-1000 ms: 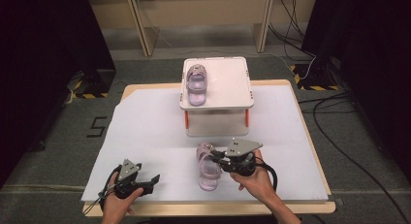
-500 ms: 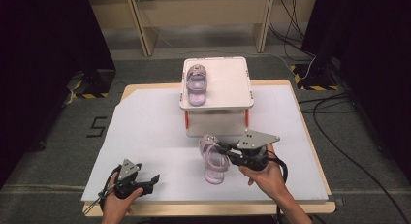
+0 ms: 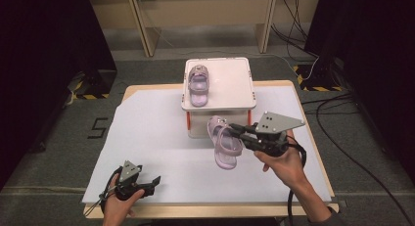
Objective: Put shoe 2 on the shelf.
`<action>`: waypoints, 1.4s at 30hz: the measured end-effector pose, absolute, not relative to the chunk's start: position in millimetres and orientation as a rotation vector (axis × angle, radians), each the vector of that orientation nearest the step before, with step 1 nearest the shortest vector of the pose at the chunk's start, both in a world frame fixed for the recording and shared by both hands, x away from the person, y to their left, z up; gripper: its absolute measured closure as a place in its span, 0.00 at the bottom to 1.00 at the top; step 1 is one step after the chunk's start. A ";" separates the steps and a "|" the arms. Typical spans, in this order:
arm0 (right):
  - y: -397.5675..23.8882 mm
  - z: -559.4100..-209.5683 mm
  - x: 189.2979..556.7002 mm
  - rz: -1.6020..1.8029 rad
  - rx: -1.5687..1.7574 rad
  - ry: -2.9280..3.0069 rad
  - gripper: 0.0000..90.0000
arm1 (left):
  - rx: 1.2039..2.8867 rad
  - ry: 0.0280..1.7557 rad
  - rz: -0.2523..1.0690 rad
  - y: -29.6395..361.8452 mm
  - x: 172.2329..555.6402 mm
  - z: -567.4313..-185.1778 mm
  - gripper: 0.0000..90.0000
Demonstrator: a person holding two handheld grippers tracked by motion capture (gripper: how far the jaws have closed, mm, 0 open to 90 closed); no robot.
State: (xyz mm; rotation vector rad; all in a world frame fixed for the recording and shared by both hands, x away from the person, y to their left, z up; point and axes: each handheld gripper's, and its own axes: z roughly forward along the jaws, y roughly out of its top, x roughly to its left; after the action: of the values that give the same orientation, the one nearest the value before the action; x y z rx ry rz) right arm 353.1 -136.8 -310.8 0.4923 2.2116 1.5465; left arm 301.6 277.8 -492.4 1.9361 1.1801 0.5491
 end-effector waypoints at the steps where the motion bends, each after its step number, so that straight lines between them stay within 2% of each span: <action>1: -138.2 -307.1 355.1 1.544 0.493 2.208 0.94 | 1.935 1.179 0.550 277.9 301.7 -492.3 0.17; 17: -135.5 -267.3 395.6 1.492 0.477 2.191 0.94 | 1.936 1.179 0.550 277.5 301.6 -492.3 0.17; 42: -120.9 -274.7 499.2 1.304 0.521 2.159 0.93 | 1.939 1.175 0.544 277.3 302.2 -493.2 0.17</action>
State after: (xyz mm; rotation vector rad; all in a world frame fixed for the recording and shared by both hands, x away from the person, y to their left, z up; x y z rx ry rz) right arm 499.2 -120.9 -274.7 0.5210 2.1588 1.3044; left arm 302.2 277.3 -493.2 1.9387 1.1749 0.5443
